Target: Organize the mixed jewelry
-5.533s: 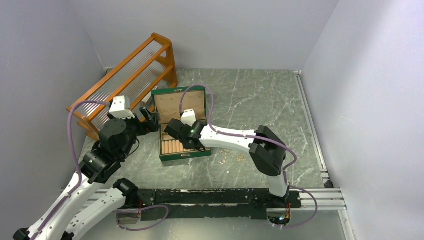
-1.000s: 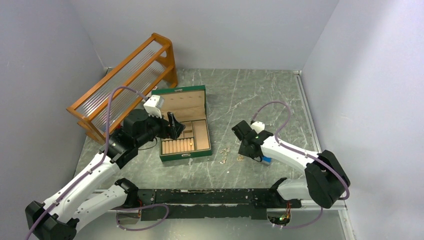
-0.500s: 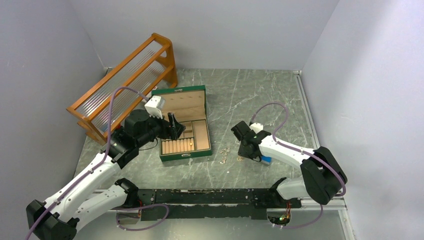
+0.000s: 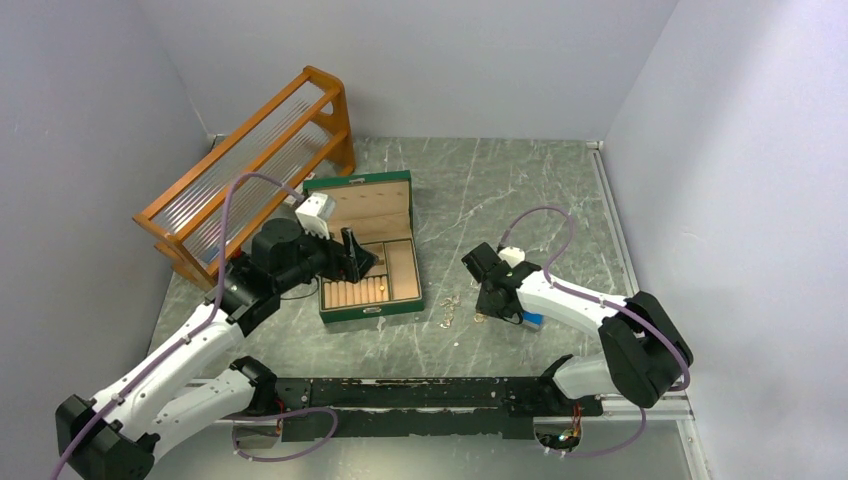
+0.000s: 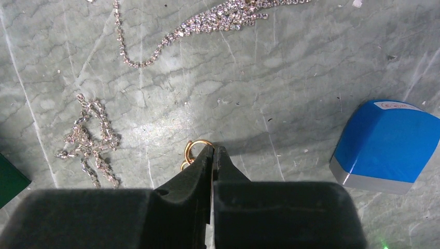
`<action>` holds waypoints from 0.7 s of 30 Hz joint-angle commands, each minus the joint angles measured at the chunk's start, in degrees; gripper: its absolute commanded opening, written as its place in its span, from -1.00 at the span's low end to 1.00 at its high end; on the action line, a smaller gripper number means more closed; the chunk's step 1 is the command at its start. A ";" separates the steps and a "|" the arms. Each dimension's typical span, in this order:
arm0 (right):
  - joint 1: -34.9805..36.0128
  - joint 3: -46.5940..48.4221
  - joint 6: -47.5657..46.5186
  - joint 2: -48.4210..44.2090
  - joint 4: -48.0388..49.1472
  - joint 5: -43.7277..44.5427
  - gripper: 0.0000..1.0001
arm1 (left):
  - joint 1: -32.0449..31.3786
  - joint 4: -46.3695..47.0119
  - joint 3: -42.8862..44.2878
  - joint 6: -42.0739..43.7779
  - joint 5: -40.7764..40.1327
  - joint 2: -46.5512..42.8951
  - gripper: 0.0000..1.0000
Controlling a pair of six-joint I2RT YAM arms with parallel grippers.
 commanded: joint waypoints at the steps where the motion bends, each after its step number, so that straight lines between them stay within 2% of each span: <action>1: -0.49 -0.69 -0.78 0.07 0.70 1.26 -0.94 | 0.34 5.47 -1.75 -1.44 9.72 2.02 0.80; 6: -0.62 -1.67 -0.52 -3.42 2.95 3.60 -0.97 | -1.49 8.70 -1.71 -5.54 14.69 7.53 0.82; 10: -0.75 -2.84 0.06 -6.83 5.76 4.61 -0.96 | -6.10 9.67 1.28 -9.05 13.22 13.53 0.79; 13: -0.78 -4.60 0.34 -9.83 9.47 4.47 -0.96 | -8.84 14.40 2.18 -13.18 13.26 17.90 0.76; 17: -0.95 -5.83 -0.73 -13.34 14.07 1.46 -0.96 | -10.76 20.27 4.36 -18.81 14.63 26.48 0.76; 21: -0.96 -6.61 -2.48 -16.36 19.03 -2.88 -0.96 | -12.89 19.78 10.70 -19.88 13.92 34.07 0.80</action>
